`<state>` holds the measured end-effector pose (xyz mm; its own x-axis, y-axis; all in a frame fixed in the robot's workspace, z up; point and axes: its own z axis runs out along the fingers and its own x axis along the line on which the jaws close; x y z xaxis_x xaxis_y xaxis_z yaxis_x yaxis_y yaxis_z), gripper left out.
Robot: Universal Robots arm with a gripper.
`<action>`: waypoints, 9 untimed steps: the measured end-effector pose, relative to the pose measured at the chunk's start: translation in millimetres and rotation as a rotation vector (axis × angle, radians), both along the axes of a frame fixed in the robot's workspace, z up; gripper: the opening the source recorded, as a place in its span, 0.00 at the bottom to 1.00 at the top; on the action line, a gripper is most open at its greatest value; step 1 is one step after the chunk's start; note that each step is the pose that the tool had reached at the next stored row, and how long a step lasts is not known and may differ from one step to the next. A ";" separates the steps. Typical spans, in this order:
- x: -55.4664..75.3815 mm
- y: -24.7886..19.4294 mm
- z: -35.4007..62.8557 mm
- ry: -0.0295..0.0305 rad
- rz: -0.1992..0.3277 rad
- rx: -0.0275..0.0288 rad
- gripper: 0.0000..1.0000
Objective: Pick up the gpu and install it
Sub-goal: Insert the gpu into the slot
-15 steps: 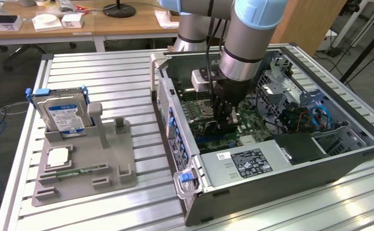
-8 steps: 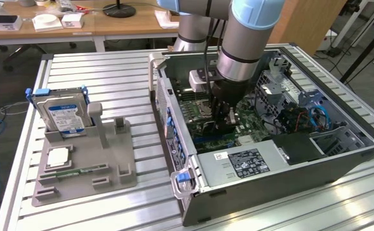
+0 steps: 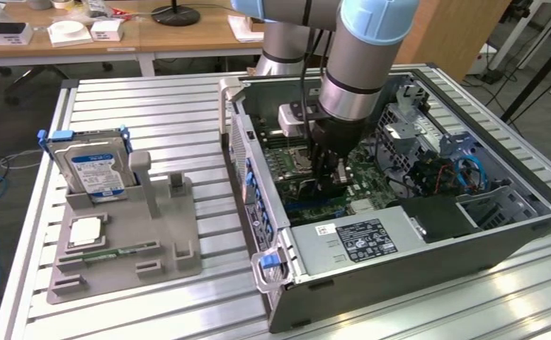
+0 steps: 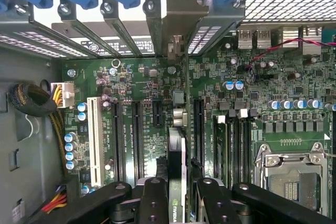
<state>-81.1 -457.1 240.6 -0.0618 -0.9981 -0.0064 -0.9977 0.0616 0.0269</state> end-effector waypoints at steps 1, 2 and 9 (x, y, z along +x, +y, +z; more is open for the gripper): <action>0.0 0.0 -0.7 0.0000 0.000 0.0000 0.26; 0.0 -0.1 -1.6 0.0000 0.000 0.0000 0.26; 0.1 0.4 0.1 -0.0010 0.000 0.0024 0.26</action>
<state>-81.0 -456.7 240.6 -0.0620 -0.9980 -0.0089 -0.9977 0.0618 0.0260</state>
